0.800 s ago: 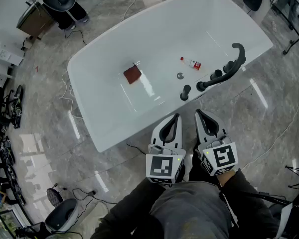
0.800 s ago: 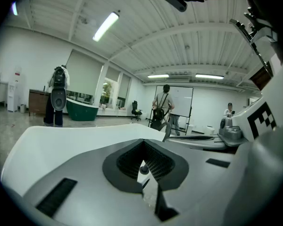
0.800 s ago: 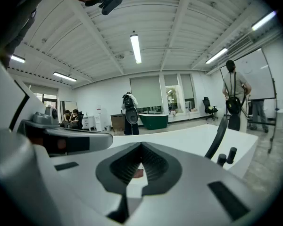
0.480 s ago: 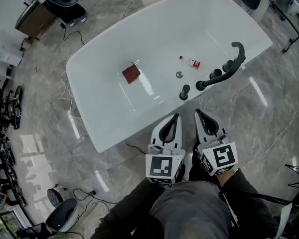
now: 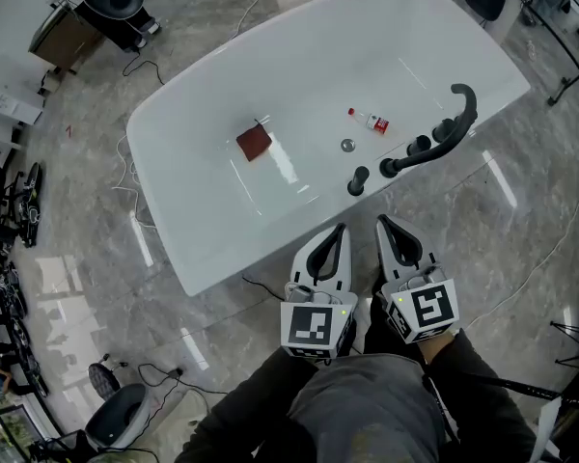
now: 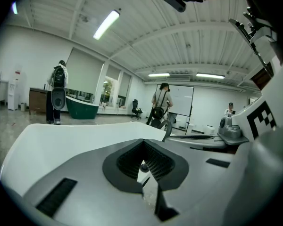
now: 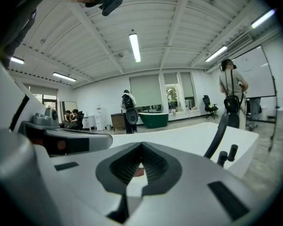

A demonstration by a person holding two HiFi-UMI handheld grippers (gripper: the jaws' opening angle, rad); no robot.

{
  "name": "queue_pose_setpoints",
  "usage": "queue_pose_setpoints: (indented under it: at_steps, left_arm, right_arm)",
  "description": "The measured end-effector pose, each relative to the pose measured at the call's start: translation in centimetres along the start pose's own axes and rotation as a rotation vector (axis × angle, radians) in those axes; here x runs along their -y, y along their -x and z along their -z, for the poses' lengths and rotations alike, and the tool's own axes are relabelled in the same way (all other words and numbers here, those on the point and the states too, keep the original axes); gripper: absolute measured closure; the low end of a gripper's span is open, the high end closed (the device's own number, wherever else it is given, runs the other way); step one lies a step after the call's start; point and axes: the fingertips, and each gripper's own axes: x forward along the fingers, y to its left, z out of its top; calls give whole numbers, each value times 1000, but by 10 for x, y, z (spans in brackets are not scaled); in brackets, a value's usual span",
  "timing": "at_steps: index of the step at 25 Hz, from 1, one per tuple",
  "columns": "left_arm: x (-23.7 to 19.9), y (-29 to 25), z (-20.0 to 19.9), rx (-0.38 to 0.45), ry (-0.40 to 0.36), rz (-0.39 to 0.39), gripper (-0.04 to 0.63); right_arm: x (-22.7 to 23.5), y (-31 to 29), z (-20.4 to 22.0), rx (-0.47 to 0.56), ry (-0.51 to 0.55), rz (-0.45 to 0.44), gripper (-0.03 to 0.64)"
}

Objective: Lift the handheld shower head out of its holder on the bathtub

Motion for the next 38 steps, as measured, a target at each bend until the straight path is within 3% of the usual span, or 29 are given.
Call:
queue_pose_setpoints:
  at_steps: [12, 22, 26, 31, 38]
  left_arm:
    - [-12, -19, 9, -17, 25, -18, 592]
    - [-34, -32, 50, -62, 54, -57, 592]
    - [-47, -36, 58, -73, 94, -85, 592]
    - [-64, -39, 73, -103, 87, -114, 592]
    - [-73, -46, 84, -137, 86, -123, 592]
  right_arm:
    - [11, -20, 14, -8, 1, -14, 614]
    - [23, -47, 54, -30, 7, -13, 612]
    - [39, -64, 70, -39, 14, 5, 489]
    - [50, -99, 93, -50, 19, 3, 414]
    - [57, -136, 107, -55, 56, 1, 414]
